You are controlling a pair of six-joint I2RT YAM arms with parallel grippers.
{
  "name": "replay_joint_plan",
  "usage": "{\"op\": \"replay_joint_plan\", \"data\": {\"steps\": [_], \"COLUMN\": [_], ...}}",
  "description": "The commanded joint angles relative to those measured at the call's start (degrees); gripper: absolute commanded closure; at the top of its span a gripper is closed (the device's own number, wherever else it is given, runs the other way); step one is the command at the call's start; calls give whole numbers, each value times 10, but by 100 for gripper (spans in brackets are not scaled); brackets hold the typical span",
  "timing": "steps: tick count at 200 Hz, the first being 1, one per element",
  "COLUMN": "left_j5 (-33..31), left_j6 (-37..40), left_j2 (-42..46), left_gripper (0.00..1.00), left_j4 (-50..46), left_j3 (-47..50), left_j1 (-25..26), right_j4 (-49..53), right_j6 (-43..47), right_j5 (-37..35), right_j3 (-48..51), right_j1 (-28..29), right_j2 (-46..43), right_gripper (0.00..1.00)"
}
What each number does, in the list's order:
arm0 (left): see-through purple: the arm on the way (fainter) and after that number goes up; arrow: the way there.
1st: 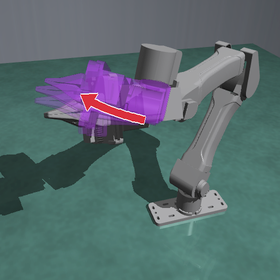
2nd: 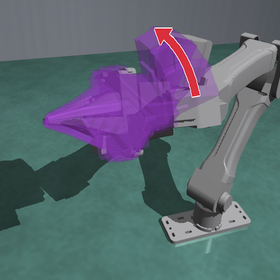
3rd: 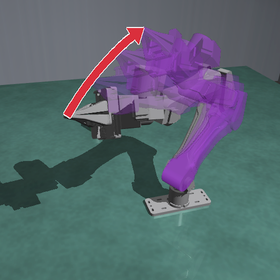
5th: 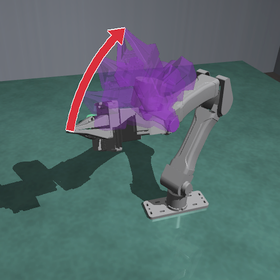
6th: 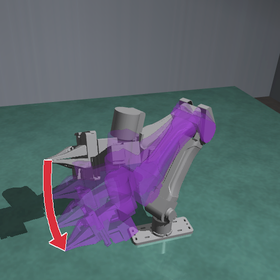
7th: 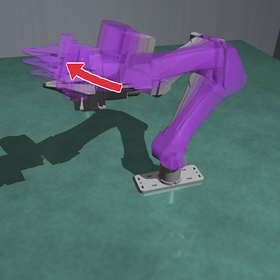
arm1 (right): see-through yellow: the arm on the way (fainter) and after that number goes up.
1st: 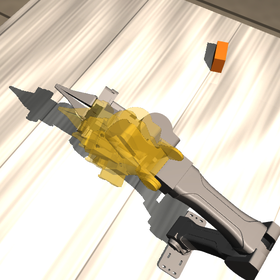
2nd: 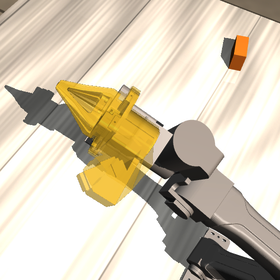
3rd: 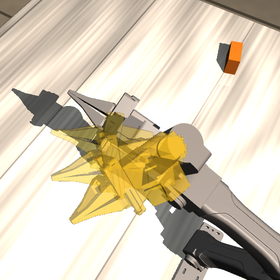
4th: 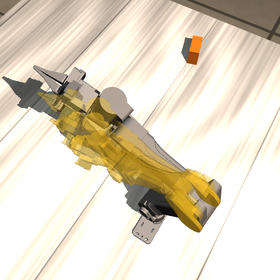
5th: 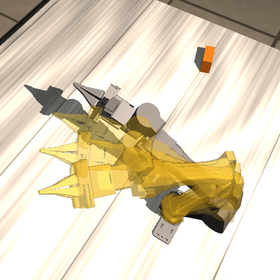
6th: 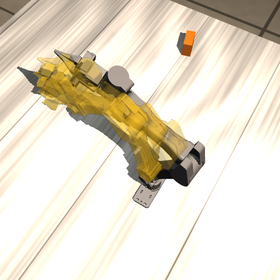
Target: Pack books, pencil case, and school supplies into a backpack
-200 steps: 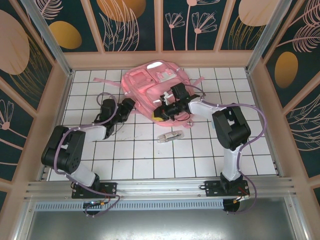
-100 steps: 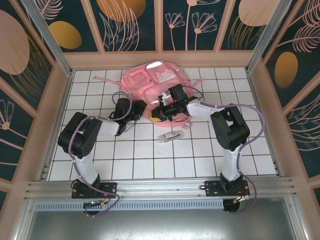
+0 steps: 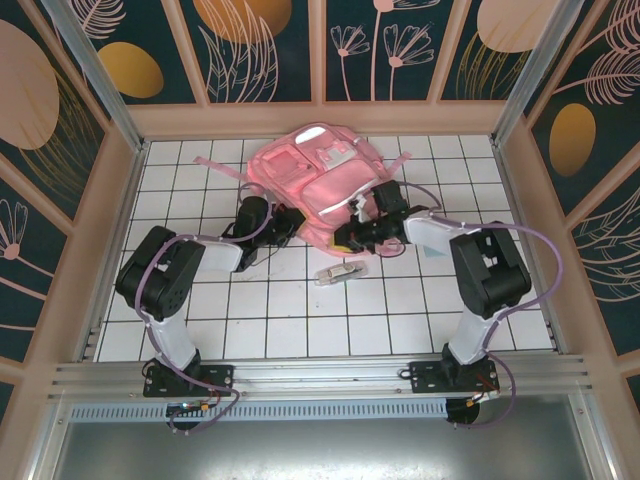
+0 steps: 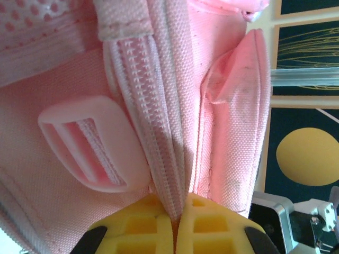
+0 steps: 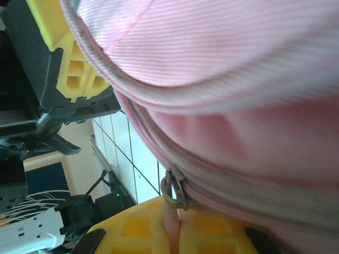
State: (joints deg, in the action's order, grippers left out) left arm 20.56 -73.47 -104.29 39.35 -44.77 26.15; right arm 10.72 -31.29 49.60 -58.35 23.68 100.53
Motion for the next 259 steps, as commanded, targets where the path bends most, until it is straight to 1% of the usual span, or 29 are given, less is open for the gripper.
{"op": "replay_joint_plan", "data": {"steps": [1,28,43,64,102,132,143,156,168,178,187,208,210,223,235,245,259], "left_j5": [-82,-88,-85,-78,-74,-73,-71,-71,-71,-64,-55,-55,-56,-57,-58,-73,-96], "left_j6": [25,24,26,38,71,93,109,141,170,183,190,201,202,209,219,233,255], "left_j2": [15,19,21,29,56,57,57,47,21,-5,-29,-75,-79,-94,-91,-75,-40], "left_gripper": [100,100,100,100,100,100,100,100,100,100,100,100,98,63,38,24,21], "left_j4": [-23,-22,-21,-27,-64,-78,-87,-102,-126,-135,-137,-150,-153,-180,-211,-240,-279], "left_j3": [-3,5,7,10,14,16,5,-22,-61,-97,-131,-202,-209,-246,-269,-273,-261], "left_j1": [-47,-55,-61,-72,-92,-115,-128,-142,-153,-159,-163,-167,-167,-172,-176,-178,-179], "right_j4": [115,143,158,187,229,237,235,238,234,219,197,146,140,97,59,32,-1], "right_j6": [20,35,50,83,135,150,148,152,152,142,124,78,72,38,18,0,-25], "right_j5": [-30,-38,-57,-90,-140,-145,-130,-116,-94,-62,-38,-11,-7,7,13,12,22], "right_j3": [19,16,10,-24,-102,-127,-123,-115,-103,-89,-77,-68,-68,-75,-92,-113,-148], "right_j1": [-60,-92,-108,-140,-192,-214,-206,-180,-146,-115,-83,-14,-7,27,52,67,73], "right_j2": [-25,-37,-41,-30,9,26,25,23,21,20,19,24,24,37,56,77,114], "right_gripper": [100,100,100,100,100,100,100,100,100,100,100,100,100,100,100,100,100]}}
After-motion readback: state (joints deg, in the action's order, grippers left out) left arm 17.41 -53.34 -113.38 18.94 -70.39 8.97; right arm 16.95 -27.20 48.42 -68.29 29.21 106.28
